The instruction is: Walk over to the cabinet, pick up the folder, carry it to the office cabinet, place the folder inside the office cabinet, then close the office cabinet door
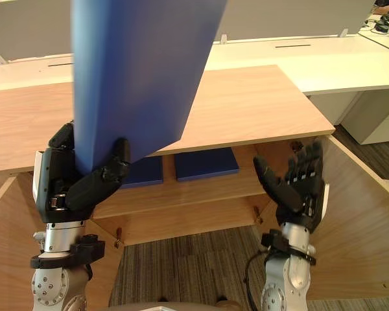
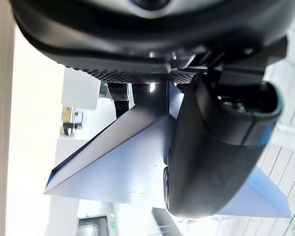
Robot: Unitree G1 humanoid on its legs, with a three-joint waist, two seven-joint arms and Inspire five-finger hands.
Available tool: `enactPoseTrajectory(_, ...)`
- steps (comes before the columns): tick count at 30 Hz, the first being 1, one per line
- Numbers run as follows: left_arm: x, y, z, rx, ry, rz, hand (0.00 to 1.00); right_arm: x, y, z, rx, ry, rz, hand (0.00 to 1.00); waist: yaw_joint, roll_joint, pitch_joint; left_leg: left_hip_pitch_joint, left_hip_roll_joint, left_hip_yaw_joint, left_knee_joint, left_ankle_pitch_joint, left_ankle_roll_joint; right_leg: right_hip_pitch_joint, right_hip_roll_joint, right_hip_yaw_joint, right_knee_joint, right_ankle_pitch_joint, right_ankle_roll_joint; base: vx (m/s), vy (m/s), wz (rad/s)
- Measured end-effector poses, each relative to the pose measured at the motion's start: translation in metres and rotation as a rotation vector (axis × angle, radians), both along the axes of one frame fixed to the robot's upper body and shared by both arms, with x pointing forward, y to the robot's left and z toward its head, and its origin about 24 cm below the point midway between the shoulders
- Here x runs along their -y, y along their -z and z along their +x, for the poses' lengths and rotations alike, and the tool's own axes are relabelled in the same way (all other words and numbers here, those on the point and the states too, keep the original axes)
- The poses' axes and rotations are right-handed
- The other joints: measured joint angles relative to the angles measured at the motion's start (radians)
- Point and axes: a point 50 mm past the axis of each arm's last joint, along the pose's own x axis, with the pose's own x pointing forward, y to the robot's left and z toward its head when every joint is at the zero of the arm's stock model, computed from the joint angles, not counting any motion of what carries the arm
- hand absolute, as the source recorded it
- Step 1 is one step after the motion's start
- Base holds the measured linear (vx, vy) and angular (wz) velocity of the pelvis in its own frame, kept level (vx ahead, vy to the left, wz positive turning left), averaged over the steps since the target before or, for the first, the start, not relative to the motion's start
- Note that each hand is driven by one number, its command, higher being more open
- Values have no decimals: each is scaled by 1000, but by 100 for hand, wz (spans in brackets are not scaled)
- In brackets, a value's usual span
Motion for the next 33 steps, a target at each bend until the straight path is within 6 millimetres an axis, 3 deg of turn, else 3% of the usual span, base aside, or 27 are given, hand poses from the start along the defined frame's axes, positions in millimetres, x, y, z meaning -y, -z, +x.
enactPoseTrajectory(5, 10, -1, 2, 12, 118, -35, 0, -31, -28, 19, 149, -227, -83, 100, 34, -1, -1, 0, 2, -5, 0, 2, 4, 1, -3, 0, 2, 11, 10, -17, -9, 2)
enactPoseTrajectory(8, 11, -2, 3, 20, 151, -31, 0, -38, -34, 26, 179, -288, -134, 100, 44, 0, -2, 0, -2, -19, 0, 6, 9, 4, -7, -12, 8, 11, 10, -30, -12, 13)
enactPoseTrajectory(18, 15, -2, 5, 26, 278, -81, 0, -42, -11, 50, 57, -404, -169, 100, 48, 5, -5, -5, -14, -43, -6, 22, 23, 6, -18, -34, 22, 12, 9, -58, -8, 8)
enactPoseTrajectory(19, 15, -2, 6, 21, 284, -92, 0, -44, -11, 53, 54, -424, -170, 0, 48, 7, -6, -7, -13, -46, -6, 24, 21, 5, -17, -36, 22, 13, 8, -46, -12, 7)
enactPoseTrajectory(25, 12, 1, 7, 4, 301, -158, 0, -52, -15, 63, 69, -522, -223, 0, 48, 26, -18, -19, -13, -65, -6, 36, 16, 3, -17, -51, 21, 16, 4, -58, -13, 9)
enactPoseTrajectory(33, 7, 2, 8, 7, 282, -203, 0, -49, -15, 64, 76, -561, -199, 0, 65, 26, -19, -29, -16, -78, -7, 56, 14, -4, -14, -67, 20, 17, -2, -38, -2, 5)
